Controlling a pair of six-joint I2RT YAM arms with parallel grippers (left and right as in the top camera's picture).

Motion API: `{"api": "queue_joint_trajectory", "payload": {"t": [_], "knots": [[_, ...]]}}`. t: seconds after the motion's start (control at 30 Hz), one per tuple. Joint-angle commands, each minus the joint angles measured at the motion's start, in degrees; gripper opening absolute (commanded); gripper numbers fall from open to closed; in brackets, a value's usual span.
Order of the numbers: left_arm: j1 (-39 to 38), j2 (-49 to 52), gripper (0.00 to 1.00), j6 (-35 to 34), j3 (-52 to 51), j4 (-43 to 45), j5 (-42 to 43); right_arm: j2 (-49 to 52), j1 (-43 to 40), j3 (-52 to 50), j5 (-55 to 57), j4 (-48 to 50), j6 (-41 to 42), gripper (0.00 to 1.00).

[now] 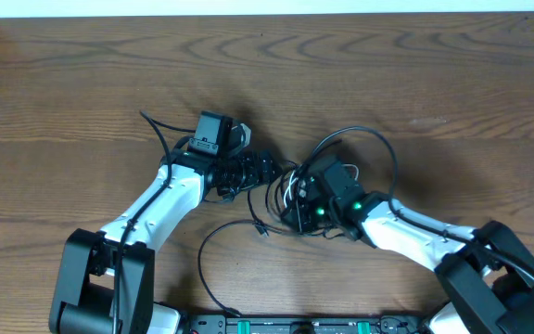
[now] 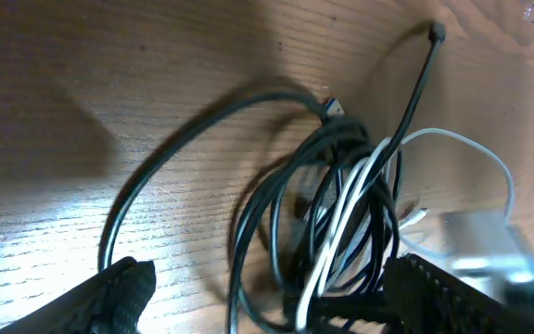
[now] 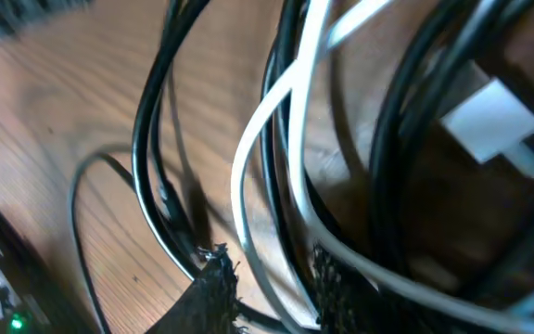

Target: Untangle cables

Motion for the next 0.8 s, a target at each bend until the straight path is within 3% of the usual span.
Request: {"api": "queue_joint_trajectory", "payload": {"t": [0.0, 0.07, 0.13, 0.3, 0.53, 0.63, 0.77], "knots": [[0.2, 0.3, 0.85, 0.3, -0.2, -0.1, -0.8, 1.3, 1.4, 0.4, -0.4, -0.2, 1.0, 0.26], [0.2, 0.3, 0.85, 0.3, -0.2, -0.1, -0.8, 1.3, 1.4, 0.4, 0.4, -0.2, 1.9, 0.19], [0.2, 0.3, 0.85, 0.3, -0.2, -0.2, -0.8, 1.3, 1.2, 0.4, 0.5, 0.0, 2.3, 0.01], [0.2, 0.3, 0.85, 0.3, -0.2, -1.0, -0.8, -0.9, -1.1, 0.7, -1.7, 0.8, 2.4, 0.01], [1.1, 0.3, 0.85, 0.3, -0.2, -2.0, -2.3, -15.9, -10.1, 0.9, -19.6, 0.9, 1.0, 0.01], [2.0, 0.3, 0.85, 0.3, -0.2, -2.0, -2.2, -24.8, -16.2, 0.9, -25.9, 1.7, 7.6, 0.01], [2.1, 0.3, 0.85, 0.3, -0.2, -2.0, -2.2, -29.3, -20.0, 0.9, -25.8, 1.9, 17.7, 0.01]]}}
